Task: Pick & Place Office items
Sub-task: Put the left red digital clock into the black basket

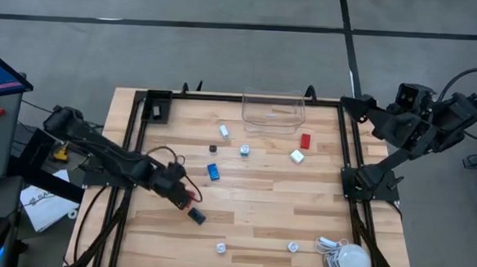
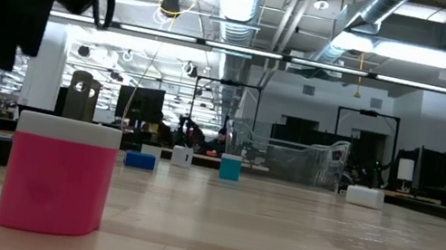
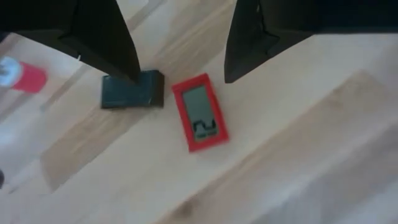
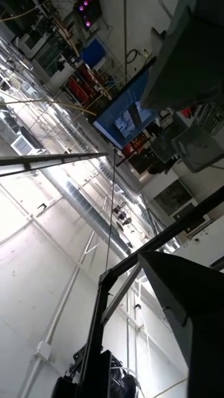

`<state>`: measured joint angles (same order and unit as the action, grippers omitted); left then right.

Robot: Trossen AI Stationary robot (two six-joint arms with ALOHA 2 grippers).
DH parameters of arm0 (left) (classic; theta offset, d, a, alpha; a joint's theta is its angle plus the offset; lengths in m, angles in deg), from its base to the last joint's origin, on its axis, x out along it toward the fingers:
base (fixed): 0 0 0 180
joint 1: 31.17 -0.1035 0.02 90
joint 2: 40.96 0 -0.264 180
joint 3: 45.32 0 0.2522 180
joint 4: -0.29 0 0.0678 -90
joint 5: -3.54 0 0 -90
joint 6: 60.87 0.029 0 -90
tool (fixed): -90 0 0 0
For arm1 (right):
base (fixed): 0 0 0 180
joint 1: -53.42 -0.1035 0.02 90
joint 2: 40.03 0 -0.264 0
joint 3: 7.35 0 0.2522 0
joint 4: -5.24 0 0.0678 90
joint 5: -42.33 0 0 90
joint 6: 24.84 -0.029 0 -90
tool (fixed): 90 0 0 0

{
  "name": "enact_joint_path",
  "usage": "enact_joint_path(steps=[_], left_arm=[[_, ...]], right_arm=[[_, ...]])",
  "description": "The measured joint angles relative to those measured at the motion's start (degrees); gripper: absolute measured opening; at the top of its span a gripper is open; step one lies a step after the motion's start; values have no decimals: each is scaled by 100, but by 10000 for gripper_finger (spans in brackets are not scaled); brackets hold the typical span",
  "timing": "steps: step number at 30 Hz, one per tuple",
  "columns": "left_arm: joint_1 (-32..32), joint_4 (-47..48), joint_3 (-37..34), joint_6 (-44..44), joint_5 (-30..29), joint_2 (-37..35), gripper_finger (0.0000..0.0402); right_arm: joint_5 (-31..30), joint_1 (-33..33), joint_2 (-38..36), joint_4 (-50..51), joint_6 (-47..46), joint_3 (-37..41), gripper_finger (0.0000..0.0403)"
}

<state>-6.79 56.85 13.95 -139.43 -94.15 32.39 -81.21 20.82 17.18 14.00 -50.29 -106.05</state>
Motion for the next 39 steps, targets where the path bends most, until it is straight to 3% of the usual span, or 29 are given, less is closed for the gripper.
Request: enact_joint_path(steps=[8,21,28,39], left_arm=[[-499,-439,2,10,468,932,241],[-853,-705,7,173,577,1092,242],[-918,-797,4,332,924,1449,242],[-916,-1010,35,312,1010,1974,241]], right_arm=[[0,4,65,-21,-54,0,379],[8,5,59,-15,-20,0,379],[36,5,57,-18,38,0,379],[48,5,47,-23,12,0,379]])
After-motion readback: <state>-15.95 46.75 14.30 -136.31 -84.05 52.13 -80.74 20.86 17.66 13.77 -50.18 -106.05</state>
